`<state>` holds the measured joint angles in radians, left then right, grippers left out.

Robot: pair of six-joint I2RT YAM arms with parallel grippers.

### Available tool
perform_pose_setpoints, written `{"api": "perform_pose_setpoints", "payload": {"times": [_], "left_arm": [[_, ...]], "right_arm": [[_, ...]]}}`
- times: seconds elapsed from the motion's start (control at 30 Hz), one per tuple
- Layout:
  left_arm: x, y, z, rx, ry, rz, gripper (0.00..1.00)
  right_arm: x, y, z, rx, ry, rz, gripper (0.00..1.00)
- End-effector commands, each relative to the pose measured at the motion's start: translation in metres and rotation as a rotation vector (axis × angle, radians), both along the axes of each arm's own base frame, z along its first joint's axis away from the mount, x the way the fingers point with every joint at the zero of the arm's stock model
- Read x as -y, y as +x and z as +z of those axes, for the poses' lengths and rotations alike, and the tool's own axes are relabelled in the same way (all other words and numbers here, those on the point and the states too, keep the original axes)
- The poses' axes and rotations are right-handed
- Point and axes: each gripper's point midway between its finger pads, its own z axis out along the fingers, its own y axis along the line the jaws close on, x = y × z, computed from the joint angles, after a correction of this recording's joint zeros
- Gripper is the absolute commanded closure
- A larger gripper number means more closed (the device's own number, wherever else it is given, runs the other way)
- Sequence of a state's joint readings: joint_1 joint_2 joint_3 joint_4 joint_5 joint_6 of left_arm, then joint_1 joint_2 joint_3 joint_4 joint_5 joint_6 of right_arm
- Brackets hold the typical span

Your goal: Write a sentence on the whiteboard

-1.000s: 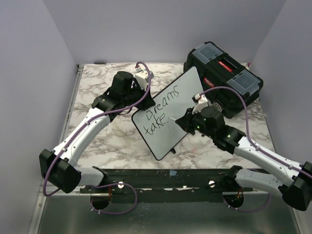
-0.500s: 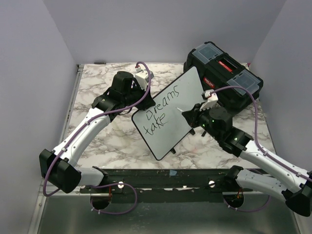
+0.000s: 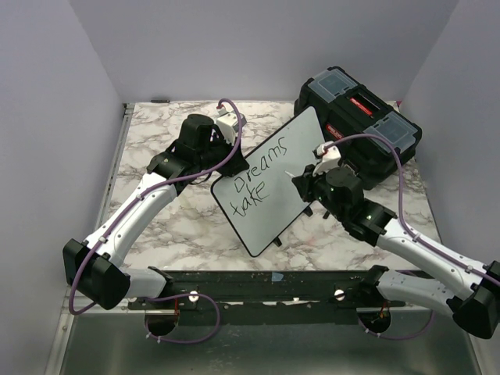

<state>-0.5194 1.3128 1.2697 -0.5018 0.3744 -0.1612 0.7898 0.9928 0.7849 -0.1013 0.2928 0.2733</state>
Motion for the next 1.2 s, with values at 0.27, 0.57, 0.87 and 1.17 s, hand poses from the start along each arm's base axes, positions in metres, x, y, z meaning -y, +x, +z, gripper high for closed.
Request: {"api": "perform_pose_setpoints", "payload": {"times": [0.27, 0.57, 0.87, 1.17], "left_arm": [[-0.015, -0.03, -0.063, -0.167, 0.192, -0.039, 1.0], [-0.015, -0.03, -0.063, -0.167, 0.192, -0.041, 1.0], [-0.014, -0.031, -0.065, -0.168, 0.196, -0.043, 1.0], [-0.014, -0.03, -0.065, -0.169, 0.197, -0.043, 1.0]], "right_arm": [[-0.007, 0.02, 0.021, 0.094, -0.051, -0.001, 0.99], [-0.011, 0.029, 0.025, 0.103, -0.045, -0.021, 0.99], [-0.026, 0.03, 0.02, 0.096, -0.042, 0.039, 0.99], [-0.039, 0.015, 0.013, 0.059, -0.017, 0.141, 0.99]]}}
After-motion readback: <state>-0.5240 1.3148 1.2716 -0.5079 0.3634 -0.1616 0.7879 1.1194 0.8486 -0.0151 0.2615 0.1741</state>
